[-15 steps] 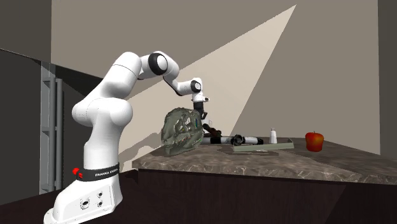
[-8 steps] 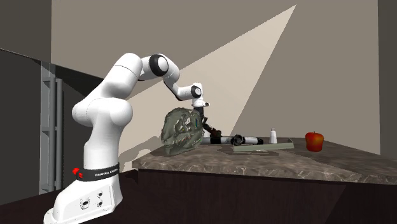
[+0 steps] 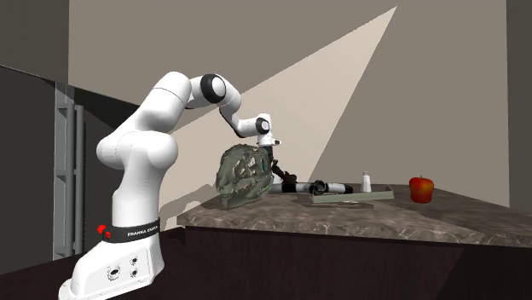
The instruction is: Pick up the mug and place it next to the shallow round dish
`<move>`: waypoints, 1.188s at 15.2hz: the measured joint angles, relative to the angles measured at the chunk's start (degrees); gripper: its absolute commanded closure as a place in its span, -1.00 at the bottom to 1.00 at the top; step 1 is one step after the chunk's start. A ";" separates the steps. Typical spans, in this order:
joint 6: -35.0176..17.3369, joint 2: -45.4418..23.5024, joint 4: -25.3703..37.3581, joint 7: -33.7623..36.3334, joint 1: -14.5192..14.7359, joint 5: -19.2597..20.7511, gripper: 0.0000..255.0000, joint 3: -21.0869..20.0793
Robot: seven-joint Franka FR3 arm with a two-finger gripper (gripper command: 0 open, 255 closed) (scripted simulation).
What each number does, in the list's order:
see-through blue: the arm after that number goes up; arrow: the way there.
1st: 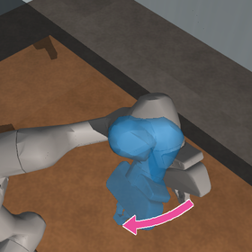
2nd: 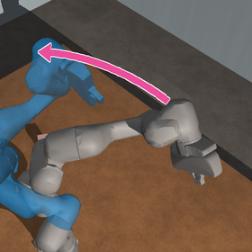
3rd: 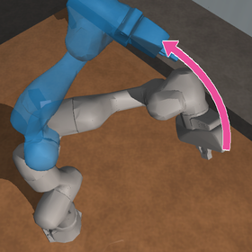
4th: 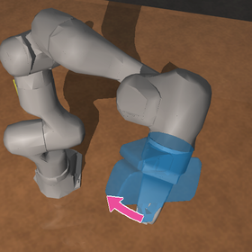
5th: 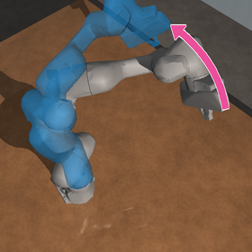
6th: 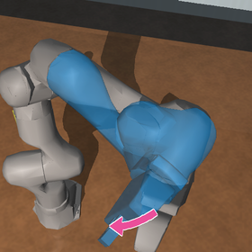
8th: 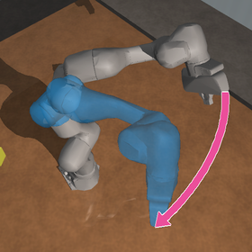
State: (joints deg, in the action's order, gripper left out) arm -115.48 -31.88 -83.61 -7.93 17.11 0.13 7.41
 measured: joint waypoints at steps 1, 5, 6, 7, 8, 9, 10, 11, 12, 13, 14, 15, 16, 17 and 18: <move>-0.01 0.00 -0.01 0.00 0.00 0.00 -1.00 0.00; -0.02 0.02 -0.01 0.00 0.00 0.00 -1.00 0.00; -0.02 0.02 -0.01 0.00 0.00 0.00 -1.00 0.00; -0.02 0.02 -0.01 0.00 0.00 0.00 -1.00 0.00; 0.70 0.19 0.54 -0.02 0.00 0.01 -1.00 0.01; 1.99 0.57 1.48 -0.11 -0.04 0.04 -1.00 0.05; 3.91 0.42 3.60 -0.12 -0.06 0.02 -1.00 0.04; 5.29 0.83 4.56 0.09 0.14 0.08 -1.00 0.02; 5.83 1.52 4.41 0.12 0.23 0.15 -1.00 0.04; 6.05 1.74 4.41 0.10 0.22 0.17 -1.00 0.05; 6.15 1.84 4.38 0.11 0.23 0.18 -1.00 0.06; 6.19 1.89 4.35 0.10 0.23 0.18 -1.00 0.06; 6.21 1.91 4.35 0.10 0.23 0.19 -1.00 0.06; 6.23 1.92 4.35 0.10 0.23 0.19 -1.00 0.06; 6.24 1.92 4.35 0.10 0.23 0.19 -1.00 0.07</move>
